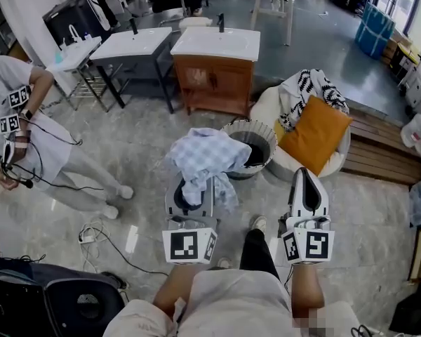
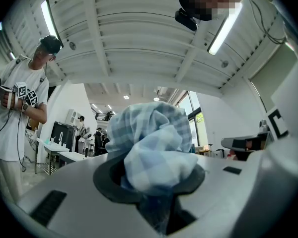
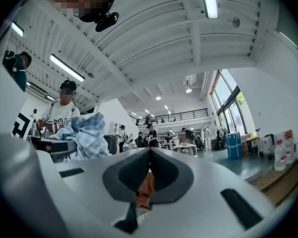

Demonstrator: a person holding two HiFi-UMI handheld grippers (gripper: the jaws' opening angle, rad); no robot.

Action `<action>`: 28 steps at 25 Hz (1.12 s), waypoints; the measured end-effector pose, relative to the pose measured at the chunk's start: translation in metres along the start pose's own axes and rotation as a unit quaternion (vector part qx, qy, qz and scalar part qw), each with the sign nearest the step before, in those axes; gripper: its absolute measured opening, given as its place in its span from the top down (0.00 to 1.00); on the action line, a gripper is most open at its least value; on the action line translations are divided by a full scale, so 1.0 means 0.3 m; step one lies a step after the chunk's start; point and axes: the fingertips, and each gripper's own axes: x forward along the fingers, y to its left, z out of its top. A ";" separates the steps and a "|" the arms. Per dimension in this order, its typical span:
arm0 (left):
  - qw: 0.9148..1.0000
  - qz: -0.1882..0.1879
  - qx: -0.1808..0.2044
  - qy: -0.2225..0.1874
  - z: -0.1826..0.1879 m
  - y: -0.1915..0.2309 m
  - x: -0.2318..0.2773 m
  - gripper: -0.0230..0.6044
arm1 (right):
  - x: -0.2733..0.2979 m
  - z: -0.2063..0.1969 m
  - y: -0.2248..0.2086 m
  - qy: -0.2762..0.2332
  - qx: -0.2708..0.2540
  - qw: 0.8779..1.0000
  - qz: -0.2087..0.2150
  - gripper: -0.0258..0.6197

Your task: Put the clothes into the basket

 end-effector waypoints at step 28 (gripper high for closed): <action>0.999 0.040 0.015 0.028 -0.188 -0.170 0.891 0.74 | 0.748 -0.205 -0.597 0.025 0.020 0.999 0.042 0.98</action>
